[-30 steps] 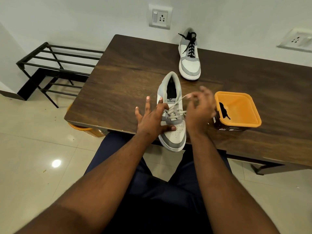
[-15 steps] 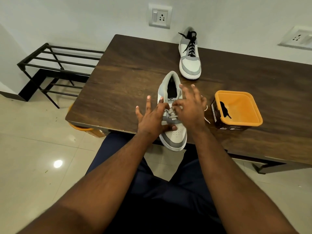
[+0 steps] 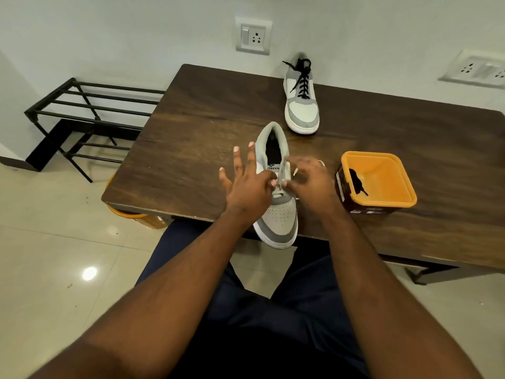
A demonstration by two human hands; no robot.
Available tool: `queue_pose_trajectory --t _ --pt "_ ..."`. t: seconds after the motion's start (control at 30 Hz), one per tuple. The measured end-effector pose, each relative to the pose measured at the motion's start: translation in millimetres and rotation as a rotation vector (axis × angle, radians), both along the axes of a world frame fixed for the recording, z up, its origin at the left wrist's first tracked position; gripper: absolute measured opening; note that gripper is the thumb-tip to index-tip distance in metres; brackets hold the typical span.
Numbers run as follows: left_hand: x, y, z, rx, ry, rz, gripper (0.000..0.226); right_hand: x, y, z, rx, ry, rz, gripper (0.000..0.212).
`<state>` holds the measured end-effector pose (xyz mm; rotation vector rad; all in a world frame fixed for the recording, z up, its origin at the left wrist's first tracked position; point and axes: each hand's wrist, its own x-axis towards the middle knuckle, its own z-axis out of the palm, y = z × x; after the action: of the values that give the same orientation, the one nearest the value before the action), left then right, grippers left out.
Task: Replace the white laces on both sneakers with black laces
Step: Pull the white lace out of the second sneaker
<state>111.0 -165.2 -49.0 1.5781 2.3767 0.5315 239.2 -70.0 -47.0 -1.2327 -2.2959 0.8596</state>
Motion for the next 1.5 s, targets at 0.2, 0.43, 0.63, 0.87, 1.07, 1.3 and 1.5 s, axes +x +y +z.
queue_pose_trajectory --t 0.2,0.43,0.63,0.87,1.07,1.3,1.5 --pt "1 13 12 -0.037 -0.054 0.021 0.013 4 -15 -17 -0.048 -0.180 0.161 0.090" --pt "-1 -21 -5 0.193 -0.484 0.238 0.008 10 -17 -17 -0.112 -0.030 0.143 0.080" --pt "4 9 9 0.032 0.023 -0.027 0.022 8 -15 -14 -0.121 -0.073 0.118 0.074" --pt "-2 10 -8 0.516 -0.634 0.441 0.016 7 -13 -8 -0.092 -0.145 0.089 0.069" --pt "9 0 2 0.437 -0.418 0.386 0.020 7 -13 -8 -0.136 -0.130 0.096 0.071" --pt "2 22 -5 0.190 -0.173 0.148 0.013 6 -10 -11 -0.176 -0.093 0.137 0.069" --pt "-14 4 13 0.964 -1.076 1.139 0.010 8 -10 -4 -0.135 -0.194 0.112 0.066"
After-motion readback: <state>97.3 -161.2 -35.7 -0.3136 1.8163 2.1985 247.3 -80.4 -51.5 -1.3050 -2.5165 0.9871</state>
